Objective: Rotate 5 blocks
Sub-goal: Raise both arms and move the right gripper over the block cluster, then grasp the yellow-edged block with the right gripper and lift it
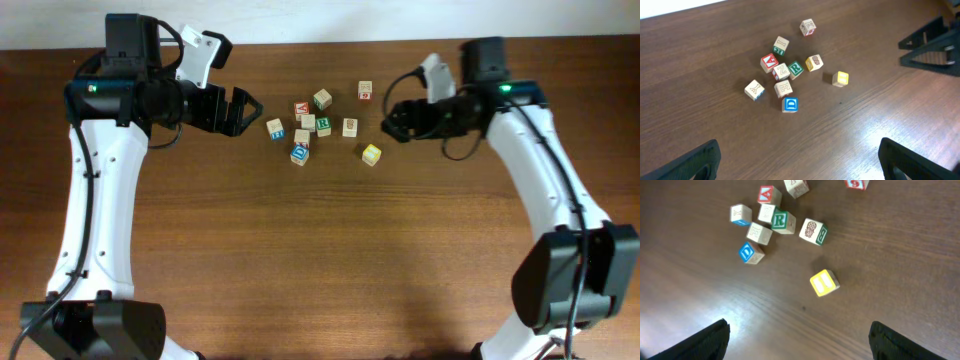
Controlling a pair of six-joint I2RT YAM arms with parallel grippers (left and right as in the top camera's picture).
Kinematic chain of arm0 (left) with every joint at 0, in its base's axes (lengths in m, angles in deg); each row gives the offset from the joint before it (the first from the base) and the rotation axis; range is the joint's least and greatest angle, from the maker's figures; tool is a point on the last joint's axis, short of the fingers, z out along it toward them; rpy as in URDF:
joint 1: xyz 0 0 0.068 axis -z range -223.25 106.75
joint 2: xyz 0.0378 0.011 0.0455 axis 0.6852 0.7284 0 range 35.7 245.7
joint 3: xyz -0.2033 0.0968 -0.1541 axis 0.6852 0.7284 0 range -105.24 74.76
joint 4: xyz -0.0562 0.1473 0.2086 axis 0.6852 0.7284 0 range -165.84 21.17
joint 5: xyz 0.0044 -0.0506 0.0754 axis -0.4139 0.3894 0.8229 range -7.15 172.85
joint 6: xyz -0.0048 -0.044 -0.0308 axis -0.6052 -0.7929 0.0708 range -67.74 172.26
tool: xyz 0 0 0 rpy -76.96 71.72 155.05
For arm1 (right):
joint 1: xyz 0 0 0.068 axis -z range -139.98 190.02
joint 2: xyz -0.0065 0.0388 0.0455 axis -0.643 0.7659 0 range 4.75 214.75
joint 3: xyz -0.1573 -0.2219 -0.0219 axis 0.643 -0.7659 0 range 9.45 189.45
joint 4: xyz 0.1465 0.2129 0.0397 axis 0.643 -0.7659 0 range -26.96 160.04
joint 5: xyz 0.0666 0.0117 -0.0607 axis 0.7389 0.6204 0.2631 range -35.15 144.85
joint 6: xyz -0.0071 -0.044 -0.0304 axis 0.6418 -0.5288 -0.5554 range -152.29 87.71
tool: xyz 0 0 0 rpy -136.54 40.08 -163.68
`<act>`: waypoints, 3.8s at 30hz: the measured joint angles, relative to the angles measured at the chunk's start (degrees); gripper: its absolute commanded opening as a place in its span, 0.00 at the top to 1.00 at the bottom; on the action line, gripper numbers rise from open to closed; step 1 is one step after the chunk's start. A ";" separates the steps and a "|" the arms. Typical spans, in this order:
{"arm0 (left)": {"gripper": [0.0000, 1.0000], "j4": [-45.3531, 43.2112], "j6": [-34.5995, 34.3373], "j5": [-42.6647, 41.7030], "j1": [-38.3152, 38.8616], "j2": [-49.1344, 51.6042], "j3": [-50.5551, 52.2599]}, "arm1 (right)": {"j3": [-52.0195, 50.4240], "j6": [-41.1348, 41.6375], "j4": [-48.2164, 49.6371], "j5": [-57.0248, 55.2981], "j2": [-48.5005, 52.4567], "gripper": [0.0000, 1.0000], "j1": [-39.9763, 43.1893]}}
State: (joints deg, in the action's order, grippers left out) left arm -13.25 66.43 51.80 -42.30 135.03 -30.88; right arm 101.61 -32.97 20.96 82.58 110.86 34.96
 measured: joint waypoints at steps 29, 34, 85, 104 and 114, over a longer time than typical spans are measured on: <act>0.01 -1.55 -16.85 24.46 3.85 7.67 -0.02 | 0.31 3.65 10.16 -22.58 13.22 0.35 -11.91; 0.01 -1.55 -16.85 24.48 3.85 8.92 -0.02 | 0.31 1.97 9.94 -22.80 15.93 0.43 -11.91; 0.01 -1.55 -16.85 24.48 3.26 8.92 -0.02 | 1.16 17.79 -8.24 -26.14 18.36 0.39 -13.53; 0.01 -1.55 -16.85 24.50 3.26 8.92 -0.02 | 1.88 16.98 -9.33 -30.25 18.34 0.73 -13.51; 0.01 -1.55 -16.85 24.48 3.26 8.92 -0.02 | 2.71 16.96 -21.16 -24.83 18.29 0.73 -13.64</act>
State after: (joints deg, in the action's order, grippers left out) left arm -14.80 49.58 76.28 -39.04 143.95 -30.91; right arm 104.32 -16.01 -0.19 57.75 129.15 21.32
